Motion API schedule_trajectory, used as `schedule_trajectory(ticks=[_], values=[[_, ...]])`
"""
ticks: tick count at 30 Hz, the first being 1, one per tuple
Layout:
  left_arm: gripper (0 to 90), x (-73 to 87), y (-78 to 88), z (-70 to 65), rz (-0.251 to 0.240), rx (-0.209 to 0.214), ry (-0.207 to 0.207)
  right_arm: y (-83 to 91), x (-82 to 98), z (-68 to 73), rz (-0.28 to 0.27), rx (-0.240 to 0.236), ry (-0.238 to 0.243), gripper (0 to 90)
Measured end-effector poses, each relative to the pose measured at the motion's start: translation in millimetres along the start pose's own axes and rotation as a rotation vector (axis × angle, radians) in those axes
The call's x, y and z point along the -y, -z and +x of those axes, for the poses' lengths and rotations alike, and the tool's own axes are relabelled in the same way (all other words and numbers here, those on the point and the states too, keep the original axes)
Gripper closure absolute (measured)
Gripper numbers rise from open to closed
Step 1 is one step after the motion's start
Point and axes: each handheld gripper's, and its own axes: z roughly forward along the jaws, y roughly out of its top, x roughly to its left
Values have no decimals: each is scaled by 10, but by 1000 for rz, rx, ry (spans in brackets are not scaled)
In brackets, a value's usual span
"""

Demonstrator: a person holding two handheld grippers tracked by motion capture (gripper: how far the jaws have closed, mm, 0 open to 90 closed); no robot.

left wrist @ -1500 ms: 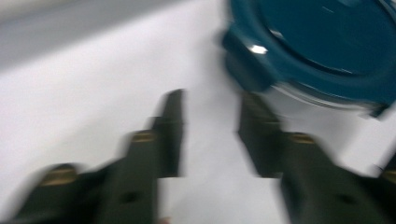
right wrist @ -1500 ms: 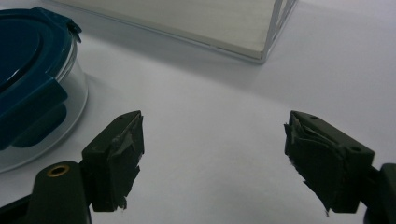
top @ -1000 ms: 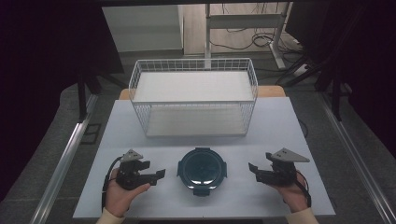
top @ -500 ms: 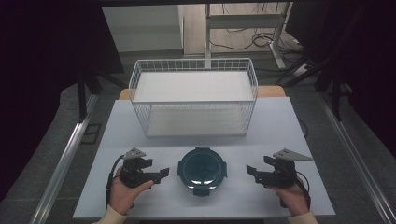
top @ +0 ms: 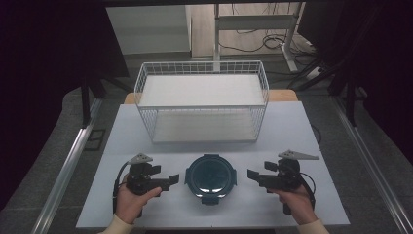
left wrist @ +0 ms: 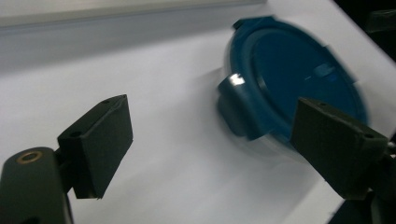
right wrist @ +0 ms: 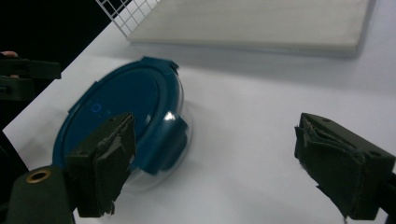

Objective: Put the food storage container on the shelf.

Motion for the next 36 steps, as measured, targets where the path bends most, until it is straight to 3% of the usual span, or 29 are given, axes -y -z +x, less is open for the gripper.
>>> schedule_trajectory(ticks=[2, 5, 7, 11, 19, 23, 25, 32, 33, 35, 36], values=[[129, -26, -6, -10, 0, 5, 3, -17, -39, 28, -1, 1, 3, 122], [128, -84, -87, -12, 15, 56, 38, -101, -136, 156, 13, -7, 7, 119], [129, -89, -136, 2, 7, 87, 71, -149, -142, 209, 14, -35, -20, 119], [129, -83, -232, 6, 36, 98, 67, -298, -92, 287, 42, -41, -42, 119], [151, -89, -395, 49, 68, 189, 114, -535, 75, 324, 118, -58, -61, 118], [157, -67, -436, 47, 80, 201, 122, -545, 105, 344, 122, -61, -65, 118], [157, -45, -480, 67, 91, 243, 148, -577, 141, 340, 133, -68, -82, 118], [164, -12, -571, 47, 118, 250, 146, -680, 189, 336, 162, -80, -121, 118], [165, -1, -587, 50, 120, 252, 153, -691, 194, 328, 164, -85, -132, 118], [167, 33, -636, 83, 128, 294, 204, -713, 212, 314, 171, -101, -162, 118], [167, 33, -636, 83, 128, 294, 204, -724, 224, 305, 171, -113, -177, 118]])
